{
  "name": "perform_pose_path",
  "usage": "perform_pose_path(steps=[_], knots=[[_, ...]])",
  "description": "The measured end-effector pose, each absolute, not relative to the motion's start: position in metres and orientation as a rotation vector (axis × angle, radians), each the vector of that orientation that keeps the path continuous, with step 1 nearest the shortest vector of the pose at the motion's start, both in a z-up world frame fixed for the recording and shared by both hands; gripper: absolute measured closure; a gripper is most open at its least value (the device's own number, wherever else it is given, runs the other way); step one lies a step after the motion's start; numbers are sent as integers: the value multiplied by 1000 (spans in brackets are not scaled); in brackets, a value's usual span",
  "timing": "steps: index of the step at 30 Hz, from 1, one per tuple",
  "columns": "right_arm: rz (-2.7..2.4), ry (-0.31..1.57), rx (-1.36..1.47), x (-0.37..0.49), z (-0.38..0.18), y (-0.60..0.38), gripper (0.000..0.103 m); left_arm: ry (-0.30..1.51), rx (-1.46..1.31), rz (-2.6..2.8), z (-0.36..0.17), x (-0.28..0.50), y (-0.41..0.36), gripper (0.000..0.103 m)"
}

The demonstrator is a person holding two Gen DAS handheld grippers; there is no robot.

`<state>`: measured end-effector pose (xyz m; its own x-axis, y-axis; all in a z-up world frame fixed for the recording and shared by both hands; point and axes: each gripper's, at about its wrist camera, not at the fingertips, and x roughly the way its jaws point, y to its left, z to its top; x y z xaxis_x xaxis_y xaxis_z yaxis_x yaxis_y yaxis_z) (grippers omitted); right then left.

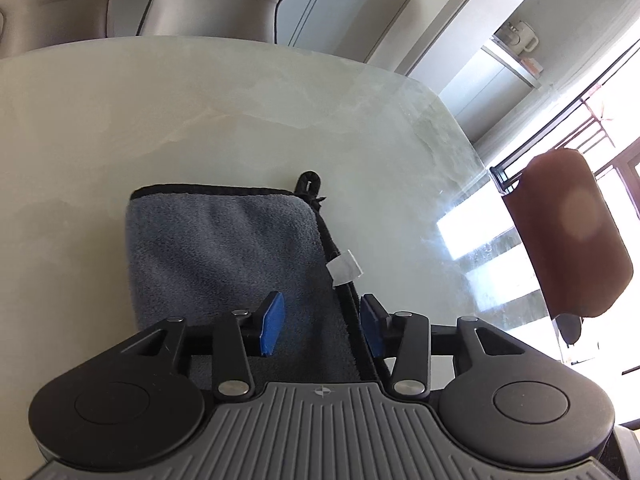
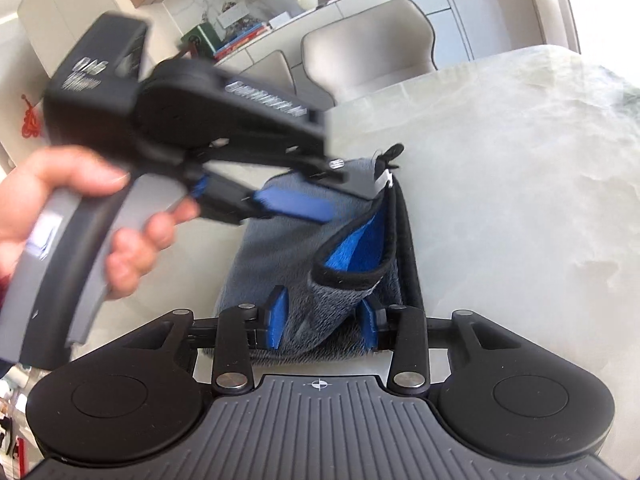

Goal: Fold towel
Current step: 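Lower the folded towel onto the table and open both grippers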

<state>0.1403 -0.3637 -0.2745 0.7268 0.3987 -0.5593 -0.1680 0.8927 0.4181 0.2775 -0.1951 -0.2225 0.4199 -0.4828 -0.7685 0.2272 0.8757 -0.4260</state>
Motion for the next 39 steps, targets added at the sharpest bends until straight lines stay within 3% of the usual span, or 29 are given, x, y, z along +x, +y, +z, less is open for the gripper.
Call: perform_pose_path(steps=[2, 5, 9, 18, 22, 30, 37, 39], knots=[[302, 703, 354, 144, -277, -365, 67, 1044, -282, -433, -224, 271, -183, 57], [277, 704, 387, 148, -280, -373, 82, 1051, -286, -399, -233, 259, -164, 56], [267, 712, 420, 152, -287, -378, 85, 1056, -316, -416, -242, 242, -152, 56], [229, 718, 412, 154, -292, -389, 83, 1032, -193, -439, -238, 224, -167, 56], [193, 706, 411, 143, -281, -393, 66, 1016, -204, -434, -231, 215, -163, 56], [306, 618, 227, 133, -259, -381, 66, 1017, -220, -476, -234, 182, -170, 55], [270, 796, 155, 151, -280, -376, 66, 1049, -270, -456, -244, 179, -165, 54], [260, 794, 182, 151, -276, -381, 66, 1032, -259, -449, -240, 174, -164, 47]])
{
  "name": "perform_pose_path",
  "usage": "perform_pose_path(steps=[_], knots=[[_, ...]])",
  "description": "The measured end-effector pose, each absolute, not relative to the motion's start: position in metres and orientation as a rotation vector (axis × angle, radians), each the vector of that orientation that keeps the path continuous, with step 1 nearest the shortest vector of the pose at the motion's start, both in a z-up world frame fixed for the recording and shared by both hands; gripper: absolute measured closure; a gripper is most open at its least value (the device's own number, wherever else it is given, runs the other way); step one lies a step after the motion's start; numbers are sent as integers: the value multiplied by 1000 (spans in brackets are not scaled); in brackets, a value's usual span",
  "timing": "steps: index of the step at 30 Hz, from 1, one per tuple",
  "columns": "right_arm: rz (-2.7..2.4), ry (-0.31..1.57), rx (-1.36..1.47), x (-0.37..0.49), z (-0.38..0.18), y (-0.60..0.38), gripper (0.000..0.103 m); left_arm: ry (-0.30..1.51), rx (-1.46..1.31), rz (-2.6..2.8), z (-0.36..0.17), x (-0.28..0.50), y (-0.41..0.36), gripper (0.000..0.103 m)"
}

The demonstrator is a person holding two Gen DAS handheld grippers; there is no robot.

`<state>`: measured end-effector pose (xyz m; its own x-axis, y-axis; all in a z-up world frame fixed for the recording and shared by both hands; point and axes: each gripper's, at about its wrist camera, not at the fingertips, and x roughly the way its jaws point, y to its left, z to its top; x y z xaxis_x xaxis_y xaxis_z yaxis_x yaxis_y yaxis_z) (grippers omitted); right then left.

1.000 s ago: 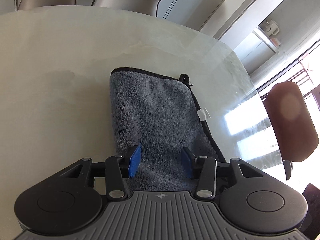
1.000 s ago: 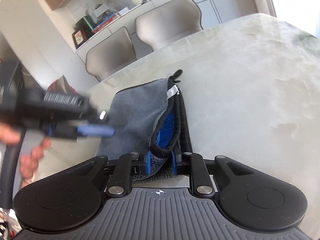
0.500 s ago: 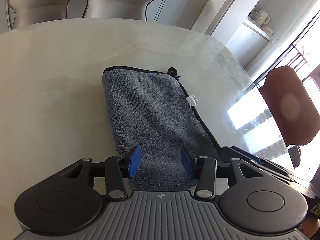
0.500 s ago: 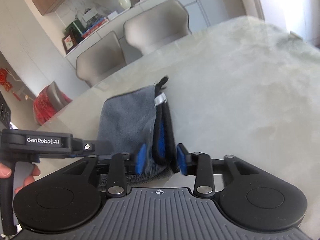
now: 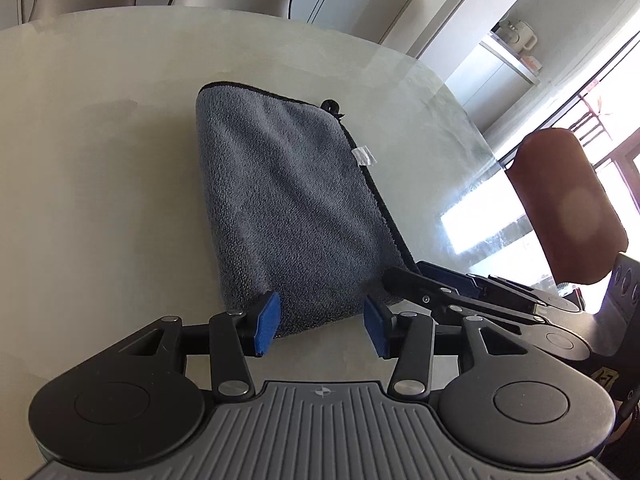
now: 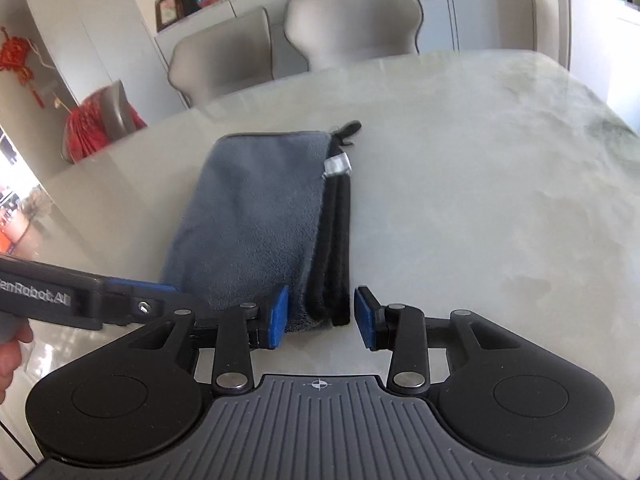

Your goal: Fold towel

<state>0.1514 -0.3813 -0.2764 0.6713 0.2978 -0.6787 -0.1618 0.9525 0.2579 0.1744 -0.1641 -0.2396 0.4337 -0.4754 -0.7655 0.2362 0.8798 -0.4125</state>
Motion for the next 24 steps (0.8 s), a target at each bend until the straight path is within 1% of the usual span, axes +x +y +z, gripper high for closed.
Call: perform_pose_path(steps=[4, 7, 8, 9, 11, 13, 14, 15, 16, 18, 20, 24], knots=[[324, 775, 166, 146, -270, -376, 66, 1039, -238, -437, -248, 171, -168, 47], [293, 794, 63, 144, -275, -365, 66, 1029, -232, -427, -243, 165, -168, 46], [281, 796, 53, 142, -274, -364, 66, 1027, -230, -420, -241, 163, -167, 41], [268, 795, 54, 140, -271, -365, 66, 1022, -227, -408, -238, 158, -166, 33], [260, 782, 72, 134, -263, -368, 66, 997, -221, -372, -231, 147, -163, 30], [263, 763, 69, 125, -251, -368, 62, 975, -225, -350, -225, 139, -161, 29], [254, 756, 52, 120, -246, -367, 53, 968, -225, -336, -222, 134, -160, 28], [239, 743, 25, 113, -239, -364, 43, 960, -220, -314, -219, 128, -159, 25], [220, 727, -6, 104, -232, -362, 38, 950, -210, -289, -215, 121, -158, 24], [197, 712, -24, 93, -222, -360, 19, 937, -175, -250, -210, 109, -160, 23], [179, 715, -7, 82, -213, -361, 11, 931, -150, -226, -206, 100, -161, 23], [139, 710, 12, 64, -199, -363, 6, 915, -153, -190, -196, 78, -160, 23]])
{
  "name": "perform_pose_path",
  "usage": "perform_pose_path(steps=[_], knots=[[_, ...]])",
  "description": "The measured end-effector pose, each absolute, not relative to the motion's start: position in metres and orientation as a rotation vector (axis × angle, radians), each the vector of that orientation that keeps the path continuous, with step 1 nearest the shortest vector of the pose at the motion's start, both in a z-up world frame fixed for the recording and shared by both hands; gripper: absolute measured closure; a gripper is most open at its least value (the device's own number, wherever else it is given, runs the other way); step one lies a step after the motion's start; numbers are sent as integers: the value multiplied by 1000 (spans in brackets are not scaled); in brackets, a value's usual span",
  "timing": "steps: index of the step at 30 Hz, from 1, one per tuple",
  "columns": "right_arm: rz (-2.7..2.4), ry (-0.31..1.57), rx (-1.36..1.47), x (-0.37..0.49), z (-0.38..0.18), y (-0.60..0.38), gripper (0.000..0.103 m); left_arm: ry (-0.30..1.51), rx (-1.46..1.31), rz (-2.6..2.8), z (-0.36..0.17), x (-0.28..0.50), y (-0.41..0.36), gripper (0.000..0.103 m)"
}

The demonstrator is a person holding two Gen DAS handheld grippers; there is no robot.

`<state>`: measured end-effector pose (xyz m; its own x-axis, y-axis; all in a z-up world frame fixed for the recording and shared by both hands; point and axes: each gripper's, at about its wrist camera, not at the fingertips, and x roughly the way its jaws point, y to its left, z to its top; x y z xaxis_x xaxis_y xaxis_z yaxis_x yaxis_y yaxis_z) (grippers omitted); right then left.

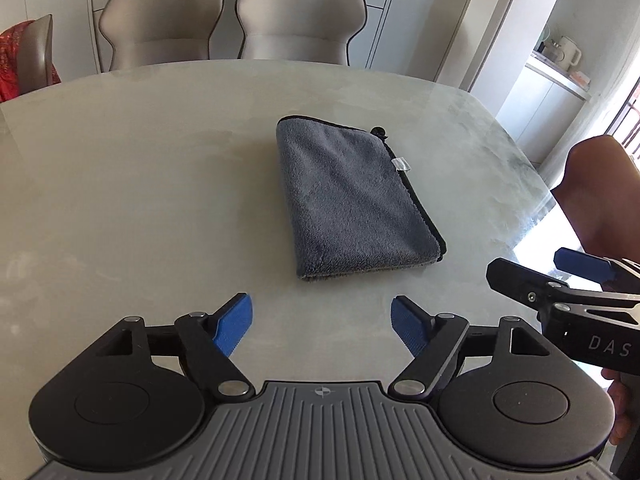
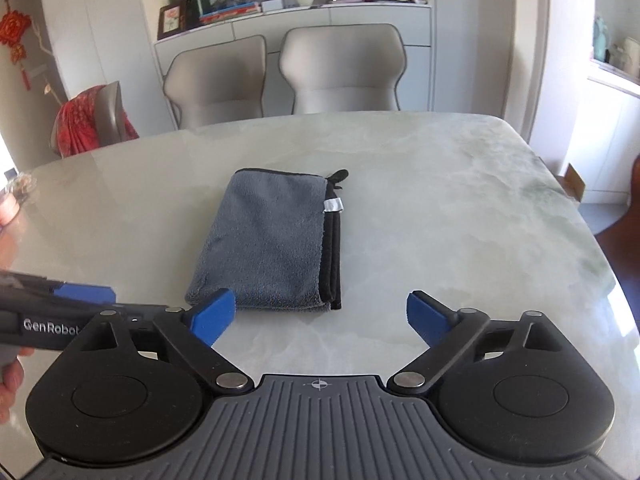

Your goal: Fold towel

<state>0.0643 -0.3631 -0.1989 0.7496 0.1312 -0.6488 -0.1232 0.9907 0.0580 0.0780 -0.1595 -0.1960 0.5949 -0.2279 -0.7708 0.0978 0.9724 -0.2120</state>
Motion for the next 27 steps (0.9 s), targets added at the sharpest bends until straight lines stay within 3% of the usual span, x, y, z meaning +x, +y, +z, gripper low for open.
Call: perform_pose_path(steps=[3, 13, 17, 27], knots=[[117, 707, -20, 51, -191, -359, 1, 894, -158, -173, -187, 60, -156, 21], [42, 803, -154, 13, -176, -345, 1, 806, -108, -134, -159, 7, -149, 20], [20, 820, -209, 1, -175, -339, 1, 781, -99, -141, -155, -10, -150, 15], [6, 861, -6, -15, -164, -353, 1, 789, -86, -99, -159, -29, -154, 14]])
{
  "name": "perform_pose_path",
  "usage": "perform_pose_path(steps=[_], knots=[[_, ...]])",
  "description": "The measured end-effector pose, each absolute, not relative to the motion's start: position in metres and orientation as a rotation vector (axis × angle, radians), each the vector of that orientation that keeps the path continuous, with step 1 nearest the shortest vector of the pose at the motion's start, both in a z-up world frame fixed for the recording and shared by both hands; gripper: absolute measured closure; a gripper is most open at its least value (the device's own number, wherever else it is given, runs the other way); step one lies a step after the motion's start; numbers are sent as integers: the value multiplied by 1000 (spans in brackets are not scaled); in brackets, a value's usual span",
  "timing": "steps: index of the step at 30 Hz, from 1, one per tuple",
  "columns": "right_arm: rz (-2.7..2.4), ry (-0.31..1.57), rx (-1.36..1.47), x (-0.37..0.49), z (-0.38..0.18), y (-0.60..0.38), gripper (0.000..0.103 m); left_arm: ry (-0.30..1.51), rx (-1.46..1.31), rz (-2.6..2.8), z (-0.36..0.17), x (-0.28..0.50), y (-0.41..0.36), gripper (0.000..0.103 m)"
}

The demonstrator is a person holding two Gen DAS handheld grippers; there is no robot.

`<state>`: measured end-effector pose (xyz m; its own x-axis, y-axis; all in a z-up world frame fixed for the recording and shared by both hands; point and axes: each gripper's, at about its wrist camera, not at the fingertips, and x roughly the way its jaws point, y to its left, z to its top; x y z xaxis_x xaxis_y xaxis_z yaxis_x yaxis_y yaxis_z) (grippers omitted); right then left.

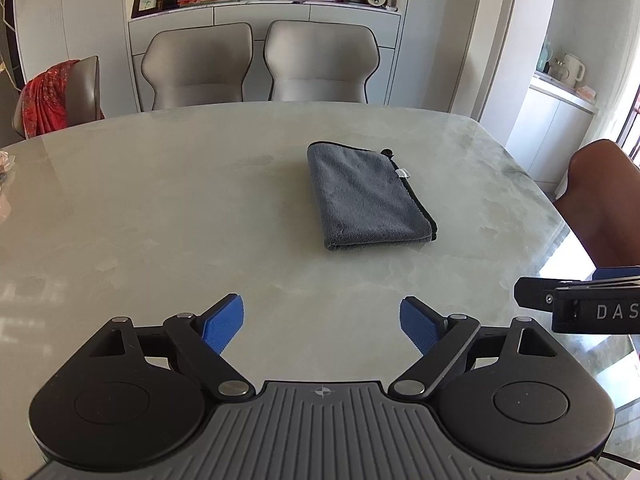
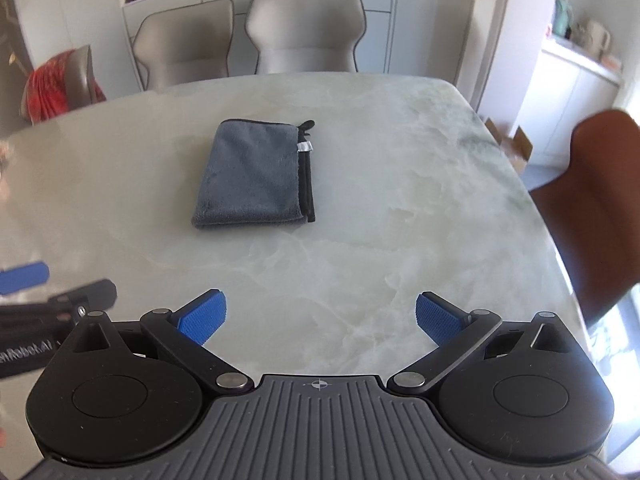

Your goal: Fold towel

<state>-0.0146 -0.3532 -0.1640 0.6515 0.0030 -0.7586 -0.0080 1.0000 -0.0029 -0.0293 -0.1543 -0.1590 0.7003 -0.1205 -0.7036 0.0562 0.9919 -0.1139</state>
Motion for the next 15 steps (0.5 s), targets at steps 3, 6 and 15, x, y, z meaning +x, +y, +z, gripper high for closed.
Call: perform_pose_path(steps=[3, 6, 15], knots=[[-1, 862, -1, -17, -161, -353, 1, 793, -79, -107, -158, -31, -157, 14], [-17, 854, 1, -20, -159, -353, 1, 783, -68, -111, -156, -34, -157, 14], [-25, 836, -5, -27, -151, -350, 1, 782, -54, -78, -151, -38, -157, 7]])
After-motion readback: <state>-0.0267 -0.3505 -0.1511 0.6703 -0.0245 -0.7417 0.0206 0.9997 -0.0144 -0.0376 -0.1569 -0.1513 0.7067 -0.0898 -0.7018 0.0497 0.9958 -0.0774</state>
